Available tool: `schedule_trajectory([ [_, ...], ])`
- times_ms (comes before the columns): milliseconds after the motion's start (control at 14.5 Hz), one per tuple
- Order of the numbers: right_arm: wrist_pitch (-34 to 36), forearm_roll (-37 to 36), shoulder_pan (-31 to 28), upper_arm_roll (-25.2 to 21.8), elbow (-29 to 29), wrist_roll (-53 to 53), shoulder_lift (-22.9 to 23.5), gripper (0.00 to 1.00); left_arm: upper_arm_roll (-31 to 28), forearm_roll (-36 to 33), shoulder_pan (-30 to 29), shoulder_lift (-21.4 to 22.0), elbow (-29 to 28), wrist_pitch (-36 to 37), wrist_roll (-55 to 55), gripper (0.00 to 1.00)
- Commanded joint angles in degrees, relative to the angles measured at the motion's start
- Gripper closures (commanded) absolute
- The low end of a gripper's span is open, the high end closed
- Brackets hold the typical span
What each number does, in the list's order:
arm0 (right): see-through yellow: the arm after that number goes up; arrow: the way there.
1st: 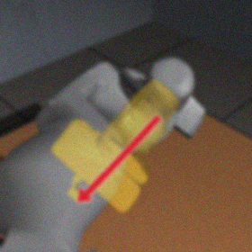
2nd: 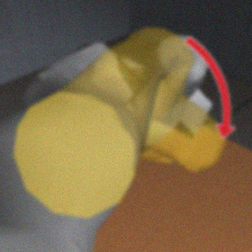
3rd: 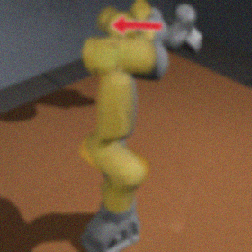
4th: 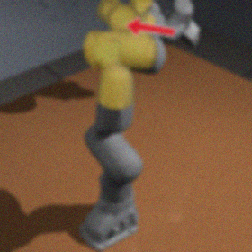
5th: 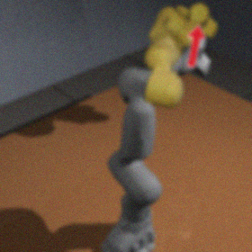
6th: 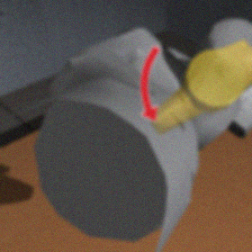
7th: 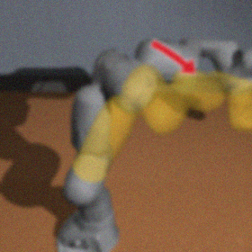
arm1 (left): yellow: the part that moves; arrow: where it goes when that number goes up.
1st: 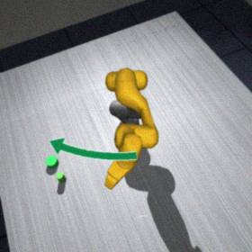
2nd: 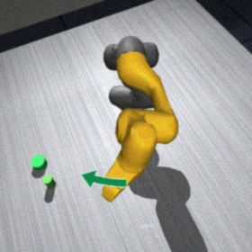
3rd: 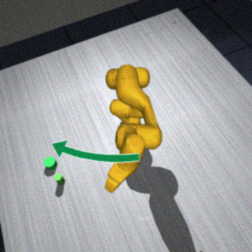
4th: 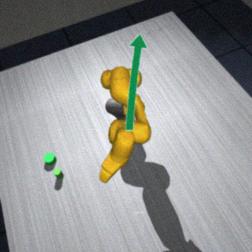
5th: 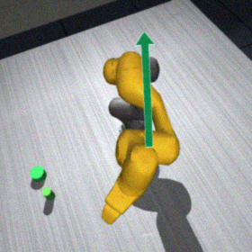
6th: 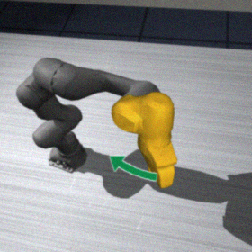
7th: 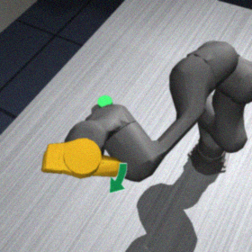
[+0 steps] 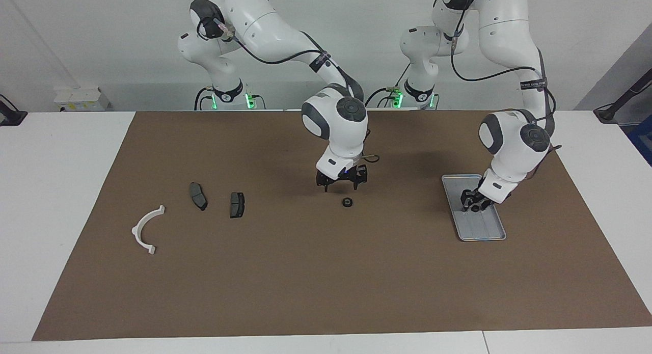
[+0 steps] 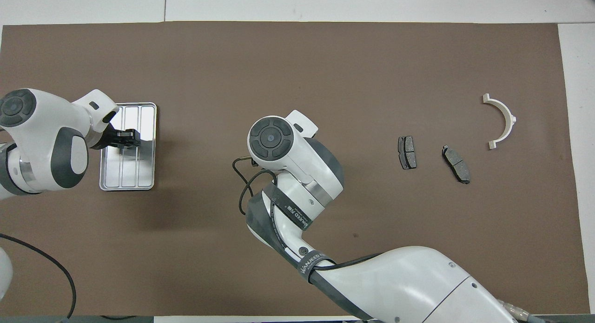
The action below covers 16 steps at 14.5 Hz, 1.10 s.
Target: Place bearing gear from tray to pile
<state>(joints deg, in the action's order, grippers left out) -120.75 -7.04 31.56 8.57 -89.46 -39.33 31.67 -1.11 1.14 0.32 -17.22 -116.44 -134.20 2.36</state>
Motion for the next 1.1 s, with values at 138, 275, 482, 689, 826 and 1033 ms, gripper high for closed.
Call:
schedule_trajectory([
  [138, -1.59, 0.97, -0.89, 0.57, 0.69, 0.39, 1.47, 0.0, 0.4, 0.0, -0.59, 0.7, -1.86, -1.86, -0.34, 0.43],
  [275, -1.59, 0.97, -0.89, 0.57, 1.74, 0.66, 2.34, 0.0, 0.4, 0.0, -0.5, 0.7, -1.86, -1.95, -0.34, 0.45],
  [482, -1.51, 0.97, -0.89, 0.57, 3.85, 0.66, 4.01, 0.0, 0.4, 0.0, -0.58, 0.61, -1.86, -2.21, -0.34, 0.46],
  [689, -0.8, 0.97, -0.54, 0.57, 7.01, 0.66, 5.86, 0.0, 0.4, 0.0, -0.5, 0.52, -1.86, -2.47, -0.34, 0.46],
  [826, -0.8, 0.97, -0.1, 0.57, 8.07, 0.66, 7.18, 0.0, 0.4, 0.0, -0.5, 0.52, -1.86, -2.47, -0.34, 0.46],
  [1033, -1.5, 1.15, 0.17, 0.57, 8.07, 0.66, 7.89, 0.0, 0.4, 0.0, -0.5, 0.61, -2.04, -2.47, -0.34, 0.68],
])
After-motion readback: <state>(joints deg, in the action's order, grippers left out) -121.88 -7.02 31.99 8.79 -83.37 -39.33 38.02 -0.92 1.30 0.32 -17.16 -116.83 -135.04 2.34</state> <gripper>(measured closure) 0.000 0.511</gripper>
